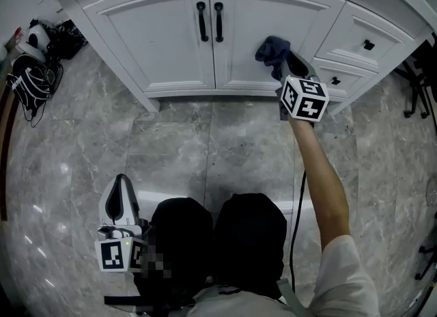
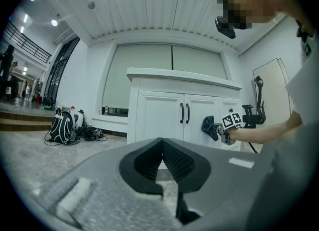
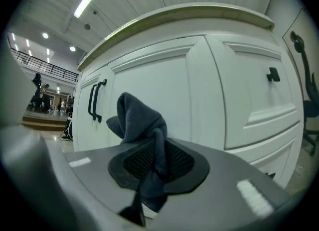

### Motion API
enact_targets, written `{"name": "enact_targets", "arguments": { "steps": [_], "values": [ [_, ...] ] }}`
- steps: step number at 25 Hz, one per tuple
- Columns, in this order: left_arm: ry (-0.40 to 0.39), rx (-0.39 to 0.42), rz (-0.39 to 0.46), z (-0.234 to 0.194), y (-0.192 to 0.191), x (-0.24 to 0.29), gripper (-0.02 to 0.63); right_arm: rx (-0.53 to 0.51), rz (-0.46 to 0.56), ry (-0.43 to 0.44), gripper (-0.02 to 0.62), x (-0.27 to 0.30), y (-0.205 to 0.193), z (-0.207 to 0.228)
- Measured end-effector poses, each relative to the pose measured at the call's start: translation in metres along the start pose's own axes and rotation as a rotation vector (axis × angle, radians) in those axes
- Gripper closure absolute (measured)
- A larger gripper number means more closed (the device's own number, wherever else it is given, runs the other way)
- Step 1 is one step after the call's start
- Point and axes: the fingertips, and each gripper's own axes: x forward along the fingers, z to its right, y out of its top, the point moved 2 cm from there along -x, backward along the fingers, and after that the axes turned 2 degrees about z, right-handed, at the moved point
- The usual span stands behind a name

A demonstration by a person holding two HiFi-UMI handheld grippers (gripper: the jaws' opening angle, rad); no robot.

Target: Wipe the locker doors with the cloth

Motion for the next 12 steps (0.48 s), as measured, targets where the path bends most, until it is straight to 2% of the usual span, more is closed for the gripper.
{"name": "enact_targets", "arguments": {
  "steps": [6, 12],
  "values": [
    [-0.003, 0.0, -0.005, 0.003, -0.002, 0.001, 0.604, -0.008, -0.009, -0.094, 0.528, -0.014, 0.002, 0.04],
    [-0.008, -0.007, 0.002, 0.004, 0.0, 0.001, 0.604, -0.039, -0.018, -0.131, 0.528, -0.023, 0.003, 0.054]
  ]
}}
